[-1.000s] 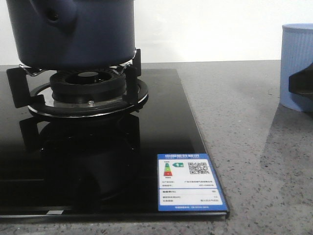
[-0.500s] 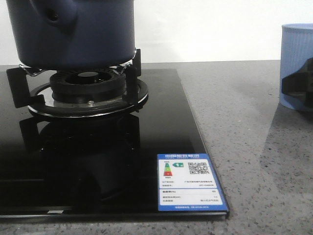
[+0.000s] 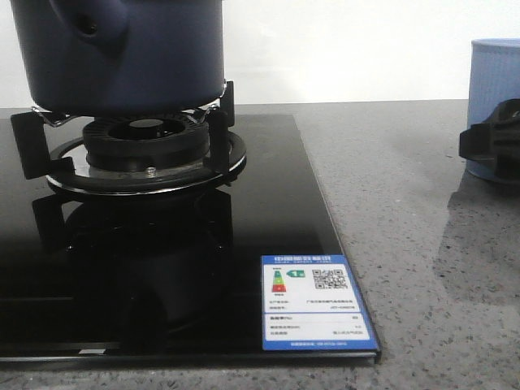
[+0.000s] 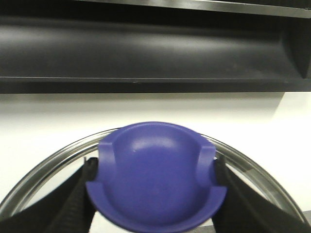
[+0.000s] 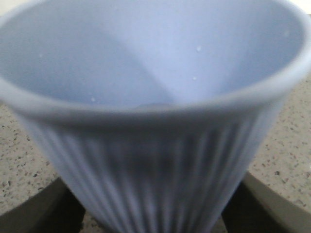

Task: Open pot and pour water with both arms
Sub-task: 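Lift the light blue cup with the right gripper toward the pot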

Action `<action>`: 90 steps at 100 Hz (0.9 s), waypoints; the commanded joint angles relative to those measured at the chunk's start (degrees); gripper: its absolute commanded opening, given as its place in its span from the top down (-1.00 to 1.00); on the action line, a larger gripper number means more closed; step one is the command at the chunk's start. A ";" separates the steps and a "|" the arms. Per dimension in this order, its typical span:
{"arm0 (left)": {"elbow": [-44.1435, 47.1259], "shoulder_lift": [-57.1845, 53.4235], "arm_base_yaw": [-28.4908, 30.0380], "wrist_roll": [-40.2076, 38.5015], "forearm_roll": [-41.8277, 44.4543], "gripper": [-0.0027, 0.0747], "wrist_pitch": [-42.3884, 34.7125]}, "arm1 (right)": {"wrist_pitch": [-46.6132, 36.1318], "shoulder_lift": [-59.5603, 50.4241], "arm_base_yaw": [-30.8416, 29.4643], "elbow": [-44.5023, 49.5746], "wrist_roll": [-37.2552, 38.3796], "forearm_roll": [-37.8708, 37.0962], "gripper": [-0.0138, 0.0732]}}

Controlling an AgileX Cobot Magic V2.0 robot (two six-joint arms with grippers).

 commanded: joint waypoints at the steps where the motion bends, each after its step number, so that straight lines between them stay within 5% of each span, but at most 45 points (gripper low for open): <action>1: -2.29 -1.31 0.02 0.23 0.73 -0.03 -4.37 | -5.31 -0.96 0.02 -1.49 0.04 -0.27 -0.05; 34: -2.29 -1.31 0.02 0.23 0.73 -0.03 -4.37 | -1.75 -5.66 0.02 -2.19 0.04 -7.79 -0.05; 90: -2.29 -1.31 0.02 0.23 0.73 -0.03 -4.37 | 44.76 -11.48 4.46 -32.78 -1.23 -27.27 -0.05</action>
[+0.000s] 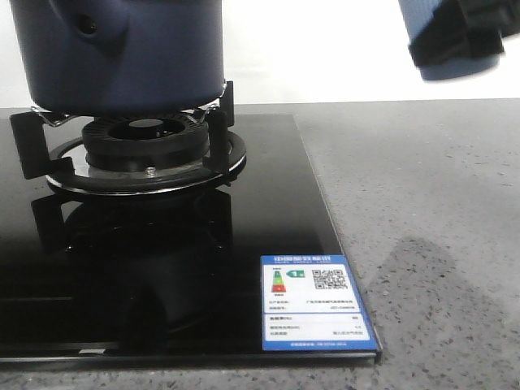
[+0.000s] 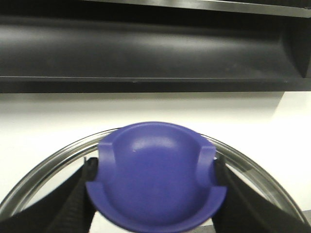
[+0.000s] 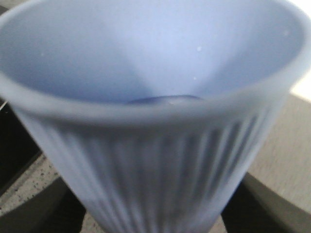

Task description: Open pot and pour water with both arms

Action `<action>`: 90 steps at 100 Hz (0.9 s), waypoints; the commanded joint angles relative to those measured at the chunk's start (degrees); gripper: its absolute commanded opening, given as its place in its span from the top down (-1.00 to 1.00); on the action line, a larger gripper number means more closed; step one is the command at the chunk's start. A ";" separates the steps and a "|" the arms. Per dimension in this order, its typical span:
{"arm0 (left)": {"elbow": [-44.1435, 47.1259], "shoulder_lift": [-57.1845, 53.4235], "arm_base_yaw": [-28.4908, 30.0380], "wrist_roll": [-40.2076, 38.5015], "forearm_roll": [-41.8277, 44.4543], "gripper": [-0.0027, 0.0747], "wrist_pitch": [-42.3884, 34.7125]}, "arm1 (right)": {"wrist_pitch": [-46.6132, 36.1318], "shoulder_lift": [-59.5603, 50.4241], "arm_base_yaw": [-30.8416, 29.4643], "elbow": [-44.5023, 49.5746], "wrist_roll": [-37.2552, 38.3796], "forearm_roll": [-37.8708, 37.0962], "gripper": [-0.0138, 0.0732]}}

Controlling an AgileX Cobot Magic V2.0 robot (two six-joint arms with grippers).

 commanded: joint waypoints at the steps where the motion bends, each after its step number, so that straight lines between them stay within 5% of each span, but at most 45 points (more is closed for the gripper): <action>1: -2.29 -1.31 0.02 0.14 0.73 -0.03 -4.43 | 1.07 -1.28 1.83 -6.88 -0.53 -5.10 -0.05; 57: -2.29 -1.31 0.02 0.14 0.73 -0.03 -4.43 | 22.65 13.31 16.54 -36.44 -0.53 -27.49 -0.05; 90: -2.29 -1.31 0.02 0.14 0.73 -0.03 -4.43 | 25.14 20.89 22.13 -43.00 -0.53 -43.41 -0.04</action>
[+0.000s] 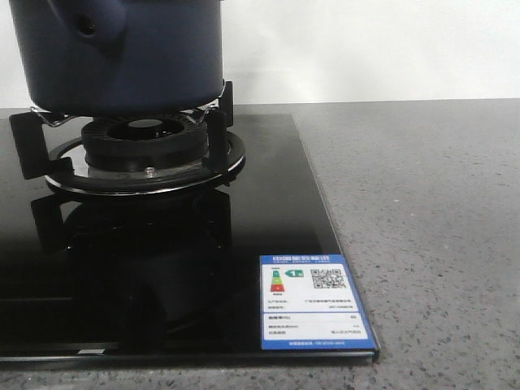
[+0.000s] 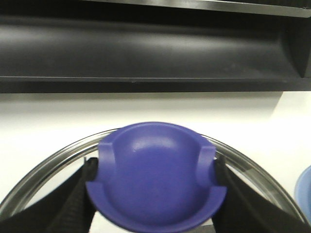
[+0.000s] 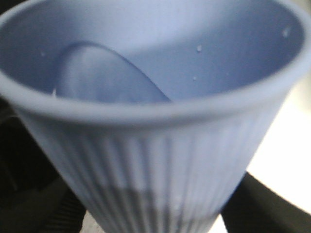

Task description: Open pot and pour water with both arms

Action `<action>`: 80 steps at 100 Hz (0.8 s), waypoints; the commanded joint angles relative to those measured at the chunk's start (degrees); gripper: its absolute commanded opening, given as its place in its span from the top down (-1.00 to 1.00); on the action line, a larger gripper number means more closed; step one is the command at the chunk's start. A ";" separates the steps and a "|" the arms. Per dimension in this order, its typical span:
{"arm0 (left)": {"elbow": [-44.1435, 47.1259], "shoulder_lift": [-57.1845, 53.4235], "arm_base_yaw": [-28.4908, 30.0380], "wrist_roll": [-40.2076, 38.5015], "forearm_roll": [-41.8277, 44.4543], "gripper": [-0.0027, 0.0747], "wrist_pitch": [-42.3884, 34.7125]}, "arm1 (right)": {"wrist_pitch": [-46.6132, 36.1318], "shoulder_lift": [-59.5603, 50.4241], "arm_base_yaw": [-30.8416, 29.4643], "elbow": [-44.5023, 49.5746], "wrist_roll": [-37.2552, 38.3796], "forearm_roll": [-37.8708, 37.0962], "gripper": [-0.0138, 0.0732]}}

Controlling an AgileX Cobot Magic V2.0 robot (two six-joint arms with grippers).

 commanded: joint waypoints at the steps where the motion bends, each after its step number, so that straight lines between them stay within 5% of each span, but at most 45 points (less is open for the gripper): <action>1: -2.29 -1.31 0.02 0.14 0.73 -0.03 -4.52 | -3.05 -1.20 1.23 -2.97 -0.41 -7.01 -0.04; 80: -2.29 -1.31 0.02 0.14 0.73 -0.03 -4.28 | -4.58 0.78 3.01 -2.97 -0.41 -31.63 -0.04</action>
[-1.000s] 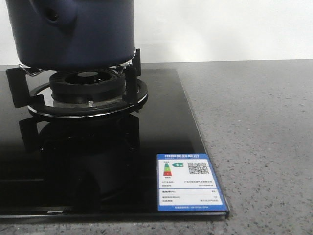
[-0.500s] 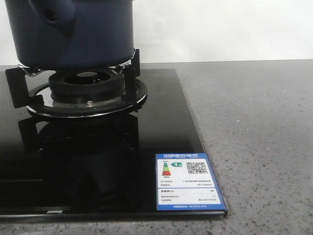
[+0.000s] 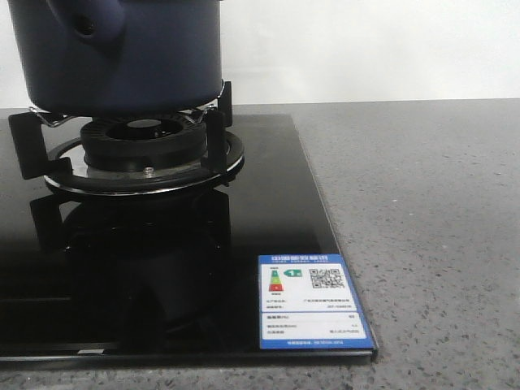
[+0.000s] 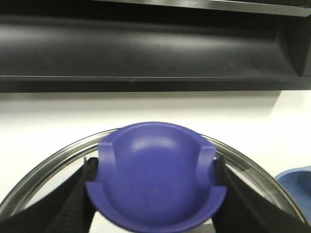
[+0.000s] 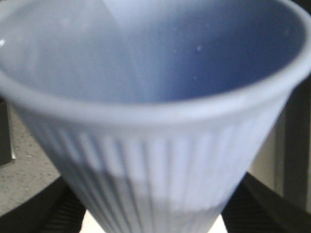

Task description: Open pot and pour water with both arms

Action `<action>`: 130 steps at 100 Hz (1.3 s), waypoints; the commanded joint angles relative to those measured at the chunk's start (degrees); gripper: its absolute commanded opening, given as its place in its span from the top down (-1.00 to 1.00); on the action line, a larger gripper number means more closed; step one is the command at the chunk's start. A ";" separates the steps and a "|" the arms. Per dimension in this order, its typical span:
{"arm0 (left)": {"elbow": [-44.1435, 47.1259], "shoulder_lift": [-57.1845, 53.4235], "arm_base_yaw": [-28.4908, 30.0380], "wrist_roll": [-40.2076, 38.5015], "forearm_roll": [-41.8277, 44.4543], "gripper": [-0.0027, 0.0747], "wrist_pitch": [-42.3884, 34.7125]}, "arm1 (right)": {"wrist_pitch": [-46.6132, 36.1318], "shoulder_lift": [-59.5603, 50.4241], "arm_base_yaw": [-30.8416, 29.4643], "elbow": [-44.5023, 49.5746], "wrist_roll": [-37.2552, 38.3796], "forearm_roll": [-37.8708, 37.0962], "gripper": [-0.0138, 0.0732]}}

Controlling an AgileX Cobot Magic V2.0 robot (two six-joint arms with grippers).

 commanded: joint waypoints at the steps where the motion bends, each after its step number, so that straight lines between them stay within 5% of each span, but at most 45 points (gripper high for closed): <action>1: -2.29 -1.31 0.02 0.14 0.73 -0.03 -4.45 | -1.59 -2.73 0.05 -2.46 -0.30 -5.16 -0.04; 60: -2.29 -1.31 0.02 0.14 0.73 -0.03 -4.45 | -2.35 -2.73 0.05 -2.46 -0.30 -21.64 -0.04; 130: -2.29 -1.31 0.02 0.14 0.73 -0.03 -4.36 | -5.47 -2.73 0.05 -2.46 -0.30 -23.92 -0.04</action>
